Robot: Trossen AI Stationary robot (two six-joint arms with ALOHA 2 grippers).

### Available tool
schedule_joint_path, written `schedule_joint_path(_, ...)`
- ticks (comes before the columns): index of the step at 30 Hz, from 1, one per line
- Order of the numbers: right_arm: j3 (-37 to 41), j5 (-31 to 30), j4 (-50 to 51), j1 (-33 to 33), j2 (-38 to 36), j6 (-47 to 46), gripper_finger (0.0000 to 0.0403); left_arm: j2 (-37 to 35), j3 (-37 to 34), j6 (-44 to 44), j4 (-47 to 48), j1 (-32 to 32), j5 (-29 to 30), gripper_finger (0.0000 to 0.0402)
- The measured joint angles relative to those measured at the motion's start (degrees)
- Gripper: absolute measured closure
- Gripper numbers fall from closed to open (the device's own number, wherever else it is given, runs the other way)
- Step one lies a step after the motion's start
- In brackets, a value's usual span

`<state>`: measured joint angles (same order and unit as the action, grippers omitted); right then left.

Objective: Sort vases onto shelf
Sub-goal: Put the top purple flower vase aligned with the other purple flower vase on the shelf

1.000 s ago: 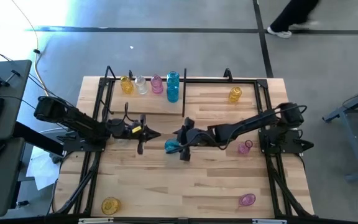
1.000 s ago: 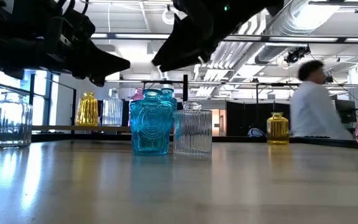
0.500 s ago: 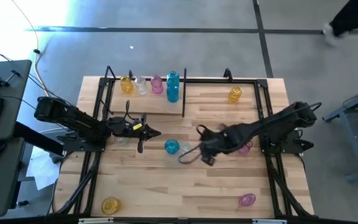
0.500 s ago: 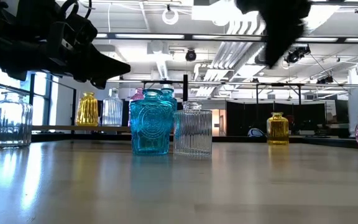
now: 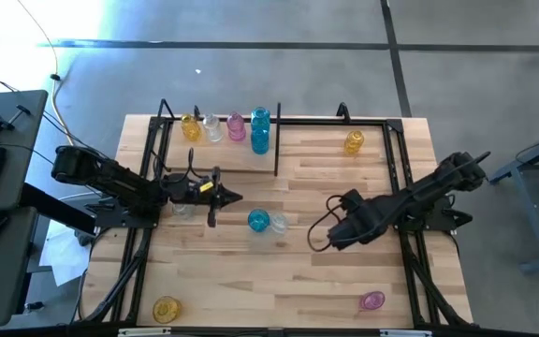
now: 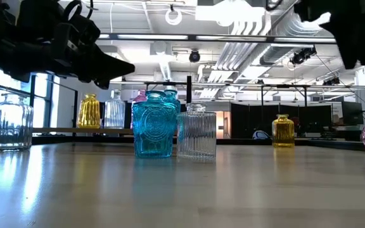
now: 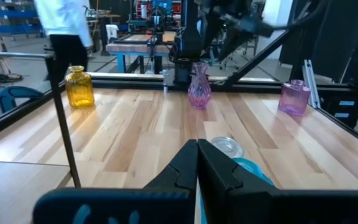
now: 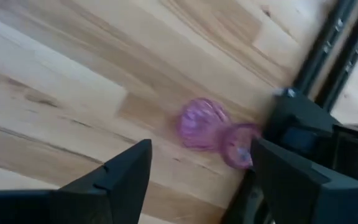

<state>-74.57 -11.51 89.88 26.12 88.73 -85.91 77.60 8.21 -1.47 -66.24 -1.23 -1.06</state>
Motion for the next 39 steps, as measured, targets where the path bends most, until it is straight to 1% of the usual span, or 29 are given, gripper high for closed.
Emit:
schedule_joint_path(8,9.4,2.1,-0.7,-0.6,-8.0,-4.7,0.0144,0.0,0.0,-0.9,0.1,-0.3,0.0,0.0401)
schedule_joint_path(13,15.8,3.6,-7.3,-0.6,-12.6,-6.6,0.0144,0.0,0.0,-0.9,0.3,-0.3,0.0,0.0401)
schedule_joint_path(18,21.4,4.1,-11.8,-0.6,-14.3,-7.3,0.0144,0.0,0.0,-0.9,0.3,-0.3,0.0,0.0401)
schedule_joint_path(24,23.9,4.1,-12.8,-0.6,-14.3,-8.2,0.0145,0.0,0.0,-0.9,0.3,-0.3,0.0,0.0401)
schedule_joint_path(26,23.9,2.9,-13.1,-0.6,-14.3,-8.2,0.0155,0.0,0.0,-0.9,0.3,-0.3,0.0,0.0401)
schedule_joint_path(28,23.9,1.3,-13.1,-0.6,-14.3,-8.2,0.0174,0.0,0.0,-0.9,0.3,-0.3,0.0,0.0401)
schedule_joint_path(31,23.9,0.3,-14.0,-0.6,-14.2,-7.9,0.0218,0.0,0.0,-0.9,0.3,-0.3,0.0,0.0401)
schedule_joint_path(34,23.9,-0.1,-15.5,-0.6,-14.2,-5.3,0.0269,0.0,0.0,-0.9,0.3,-0.3,0.0,0.0402)
schedule_joint_path(35,23.8,-0.4,-15.7,-0.6,-14.2,-4.6,0.028,0.0,0.0,-0.9,0.3,-0.3,0.0,0.0402)
schedule_joint_path(39,23.7,-1.1,-17.5,-0.6,-14.2,-2.5,0.0279,0.0,0.0,-0.9,0.3,-0.3,0.0,0.0402)
